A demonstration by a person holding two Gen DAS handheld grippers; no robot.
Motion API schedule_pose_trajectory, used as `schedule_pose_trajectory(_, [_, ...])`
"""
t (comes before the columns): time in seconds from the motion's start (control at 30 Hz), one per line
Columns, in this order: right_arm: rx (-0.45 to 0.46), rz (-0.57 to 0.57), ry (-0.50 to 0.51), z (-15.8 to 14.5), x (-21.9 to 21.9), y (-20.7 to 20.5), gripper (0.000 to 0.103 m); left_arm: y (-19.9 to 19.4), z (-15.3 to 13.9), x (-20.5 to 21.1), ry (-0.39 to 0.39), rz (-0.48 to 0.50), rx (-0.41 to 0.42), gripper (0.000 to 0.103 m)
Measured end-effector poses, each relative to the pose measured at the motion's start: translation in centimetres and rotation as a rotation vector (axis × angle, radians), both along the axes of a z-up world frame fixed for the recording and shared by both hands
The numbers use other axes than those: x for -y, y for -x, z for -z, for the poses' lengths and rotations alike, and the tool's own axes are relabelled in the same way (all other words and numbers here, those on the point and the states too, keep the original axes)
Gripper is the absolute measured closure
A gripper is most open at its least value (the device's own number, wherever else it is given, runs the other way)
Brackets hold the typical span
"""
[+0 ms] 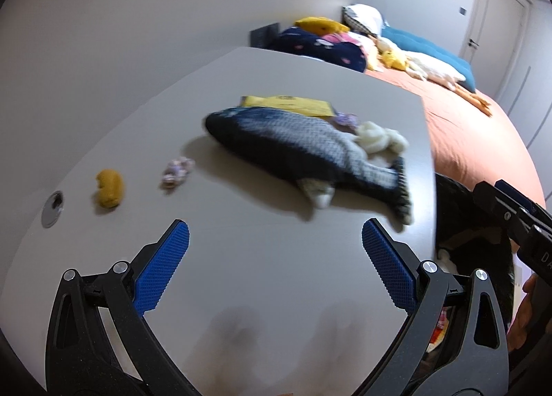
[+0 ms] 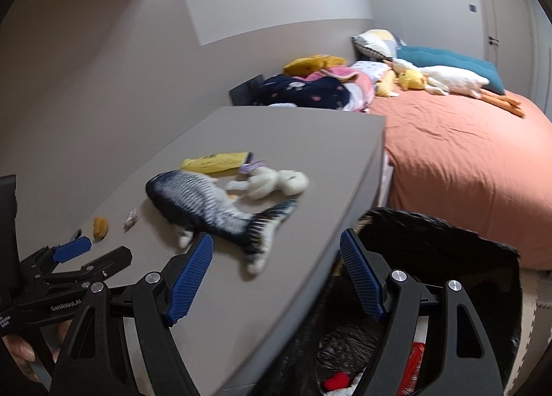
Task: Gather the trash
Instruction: 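Move both tools back over the desk toward the fish and brown plush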
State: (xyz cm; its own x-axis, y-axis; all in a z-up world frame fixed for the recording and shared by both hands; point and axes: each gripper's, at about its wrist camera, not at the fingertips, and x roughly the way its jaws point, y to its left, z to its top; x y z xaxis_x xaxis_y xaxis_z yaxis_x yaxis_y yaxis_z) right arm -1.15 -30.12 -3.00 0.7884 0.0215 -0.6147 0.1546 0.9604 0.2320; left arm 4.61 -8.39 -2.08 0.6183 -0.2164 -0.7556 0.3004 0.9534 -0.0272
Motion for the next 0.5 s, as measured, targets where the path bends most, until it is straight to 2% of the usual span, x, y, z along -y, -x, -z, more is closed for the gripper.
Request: schedule_pose_trajectory(0.5, [-0.052,-0.133,0.016,1.1,-5.6,-6.4,0.026,-4.1,0.4,-7.0,0.008,-0.168,0.004,0.006])
